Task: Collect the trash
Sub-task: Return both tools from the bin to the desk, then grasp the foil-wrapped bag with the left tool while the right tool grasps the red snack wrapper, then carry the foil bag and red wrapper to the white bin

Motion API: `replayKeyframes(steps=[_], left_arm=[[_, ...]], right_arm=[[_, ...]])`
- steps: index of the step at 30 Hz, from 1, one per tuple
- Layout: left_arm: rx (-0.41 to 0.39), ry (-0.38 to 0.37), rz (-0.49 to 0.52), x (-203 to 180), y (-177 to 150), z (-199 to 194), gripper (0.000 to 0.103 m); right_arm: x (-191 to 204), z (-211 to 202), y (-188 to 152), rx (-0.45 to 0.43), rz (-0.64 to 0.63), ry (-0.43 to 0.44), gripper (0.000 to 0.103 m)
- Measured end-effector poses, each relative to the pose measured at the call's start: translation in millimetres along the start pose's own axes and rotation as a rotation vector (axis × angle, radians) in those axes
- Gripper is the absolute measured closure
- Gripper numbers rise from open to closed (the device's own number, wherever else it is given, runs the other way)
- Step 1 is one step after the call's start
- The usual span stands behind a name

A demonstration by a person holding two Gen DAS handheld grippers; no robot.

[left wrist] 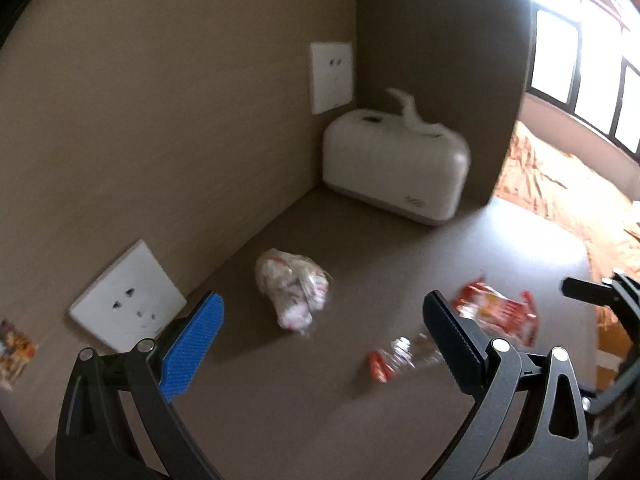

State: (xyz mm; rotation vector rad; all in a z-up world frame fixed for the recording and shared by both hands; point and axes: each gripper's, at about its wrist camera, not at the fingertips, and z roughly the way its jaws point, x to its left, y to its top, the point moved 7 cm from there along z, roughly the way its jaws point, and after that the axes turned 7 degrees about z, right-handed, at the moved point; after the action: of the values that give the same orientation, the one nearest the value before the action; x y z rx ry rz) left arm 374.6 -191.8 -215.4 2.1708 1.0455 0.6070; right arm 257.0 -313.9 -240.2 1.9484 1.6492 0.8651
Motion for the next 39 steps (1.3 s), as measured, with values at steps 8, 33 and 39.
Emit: replayKeyframes(steps=[8, 33, 39], left_arm=[[0.092, -0.030, -0.004, 7.4, 1.5, 58.8, 0.005], [0.033, -0.056, 0.035, -4.3, 0.7, 7.0, 0.053], [-0.015, -0.105, 0.084, -49.9, 7.1, -43.3, 0.053]], right_arm=[[-6.8, 32.0, 1.3, 0.080, 0.004, -0.028, 0.004], [-11.7, -18.4, 11.0, 0.019, 0.081, 0.024, 0.081], [-27.3, -70.5, 11.3, -0.052, 0.090, 0.018, 0.081]])
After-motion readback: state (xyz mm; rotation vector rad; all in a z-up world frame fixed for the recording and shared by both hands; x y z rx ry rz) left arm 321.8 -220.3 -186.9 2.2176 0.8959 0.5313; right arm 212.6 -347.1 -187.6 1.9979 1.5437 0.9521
